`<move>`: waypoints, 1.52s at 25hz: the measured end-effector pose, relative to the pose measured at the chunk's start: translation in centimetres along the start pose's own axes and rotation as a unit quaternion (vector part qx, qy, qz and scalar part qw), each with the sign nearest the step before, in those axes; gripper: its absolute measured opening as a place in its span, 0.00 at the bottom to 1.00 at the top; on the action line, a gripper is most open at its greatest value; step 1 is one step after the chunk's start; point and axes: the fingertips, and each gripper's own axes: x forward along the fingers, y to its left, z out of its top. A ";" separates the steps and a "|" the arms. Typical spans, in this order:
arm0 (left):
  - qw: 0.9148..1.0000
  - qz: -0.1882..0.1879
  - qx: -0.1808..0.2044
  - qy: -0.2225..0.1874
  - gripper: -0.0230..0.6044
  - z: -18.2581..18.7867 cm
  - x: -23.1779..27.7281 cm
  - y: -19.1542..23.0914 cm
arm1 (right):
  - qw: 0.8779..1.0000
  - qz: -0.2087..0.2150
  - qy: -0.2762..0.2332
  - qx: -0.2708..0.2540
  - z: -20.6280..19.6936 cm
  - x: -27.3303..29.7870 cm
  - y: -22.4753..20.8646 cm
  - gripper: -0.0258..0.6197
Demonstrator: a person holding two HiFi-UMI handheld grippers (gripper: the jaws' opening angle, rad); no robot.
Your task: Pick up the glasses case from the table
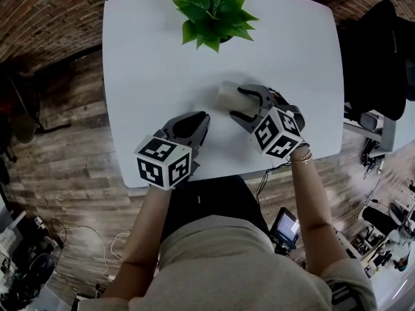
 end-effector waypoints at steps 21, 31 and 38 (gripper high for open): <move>0.995 -0.079 -0.052 -0.008 0.44 0.4 1.0 -2.8 | 0.989 -0.044 -0.143 0.004 5.1 -3.5 3.5 0.46; 0.994 -0.095 -0.045 0.019 0.44 -0.3 1.4 -3.8 | 0.983 -0.057 -0.174 -0.017 7.0 -4.5 5.5 0.46; 0.992 -0.119 -0.033 0.037 0.30 -1.0 1.1 -4.7 | 0.983 -0.066 -0.171 -0.018 7.4 -4.3 6.5 0.46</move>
